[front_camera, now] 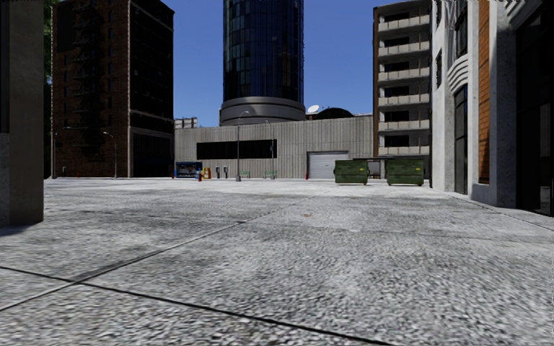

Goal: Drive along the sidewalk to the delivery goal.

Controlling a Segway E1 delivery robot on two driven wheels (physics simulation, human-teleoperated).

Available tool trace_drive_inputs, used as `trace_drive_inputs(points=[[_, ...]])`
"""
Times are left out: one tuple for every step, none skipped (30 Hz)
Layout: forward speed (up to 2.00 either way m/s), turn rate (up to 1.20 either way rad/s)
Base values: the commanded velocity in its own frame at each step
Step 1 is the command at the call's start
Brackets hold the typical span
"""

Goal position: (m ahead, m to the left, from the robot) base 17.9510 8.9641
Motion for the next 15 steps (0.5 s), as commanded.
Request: trace_drive_inputs(points=[[2.0, 0.0], [2.0, 0.0], [2.0, 0.0], [2.0, 0.0], [2.0, 0.0], [2.0, 0.04], [2.0, 0.06], [2.0, 0.06], [2.0, 0.09], [2.0, 0.18], [2.0, 0.25], [2.0, 0.27], [2.0, 0.27], [2.0, 0.27], [2.0, 0.28]])
